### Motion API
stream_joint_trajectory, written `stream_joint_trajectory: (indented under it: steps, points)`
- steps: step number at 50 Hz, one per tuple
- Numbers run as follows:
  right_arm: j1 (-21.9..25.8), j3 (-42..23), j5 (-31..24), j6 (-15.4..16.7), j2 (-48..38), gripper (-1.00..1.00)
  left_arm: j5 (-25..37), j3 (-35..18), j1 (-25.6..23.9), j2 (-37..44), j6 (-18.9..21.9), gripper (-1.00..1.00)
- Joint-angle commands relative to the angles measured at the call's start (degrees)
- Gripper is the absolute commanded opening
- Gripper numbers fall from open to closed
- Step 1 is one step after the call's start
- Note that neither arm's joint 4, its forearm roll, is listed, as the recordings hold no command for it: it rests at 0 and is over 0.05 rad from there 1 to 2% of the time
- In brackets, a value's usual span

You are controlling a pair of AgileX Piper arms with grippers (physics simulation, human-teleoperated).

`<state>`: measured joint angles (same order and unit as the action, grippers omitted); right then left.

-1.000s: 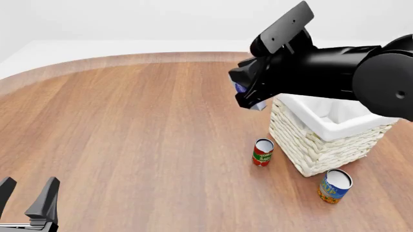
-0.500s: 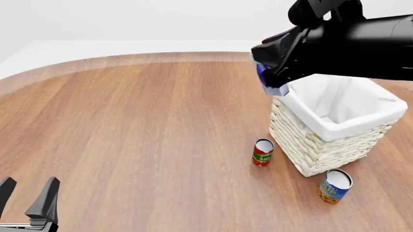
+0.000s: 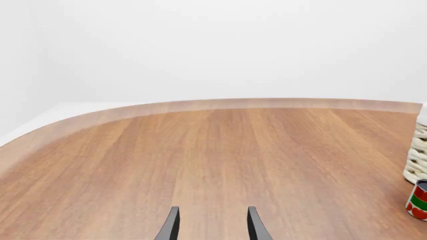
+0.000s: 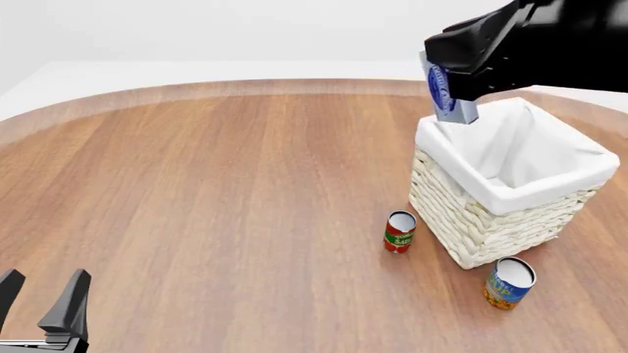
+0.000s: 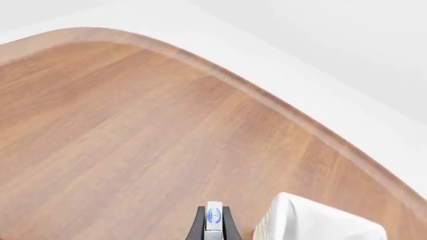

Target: Pick up the alphabet soup and the cream cheese box, and put them in the basket.

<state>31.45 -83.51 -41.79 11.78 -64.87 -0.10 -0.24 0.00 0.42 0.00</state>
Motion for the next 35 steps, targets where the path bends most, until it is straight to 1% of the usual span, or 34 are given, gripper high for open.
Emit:
stream_joint_trajectory:
  steps: [1, 16, 24, 35]
  points:
    - [-1.9, -0.4, -0.8, -1.4, 1.7, -1.0, 0.0, 0.0, 0.0, 0.0, 0.0, 1.0]
    - [-4.8, 1.3, -1.6, -1.8, 4.0, -1.0, 0.0, 0.0, 0.0, 0.0, 0.0, 1.0]
    - [-6.3, 2.5, -1.1, -2.4, 4.8, -1.0, 0.0, 0.0, 0.0, 0.0, 0.0, 1.0]
    - [-9.5, 4.8, -0.2, -2.9, 5.4, -1.0, 0.0, 0.0, 0.0, 0.0, 0.0, 1.0]
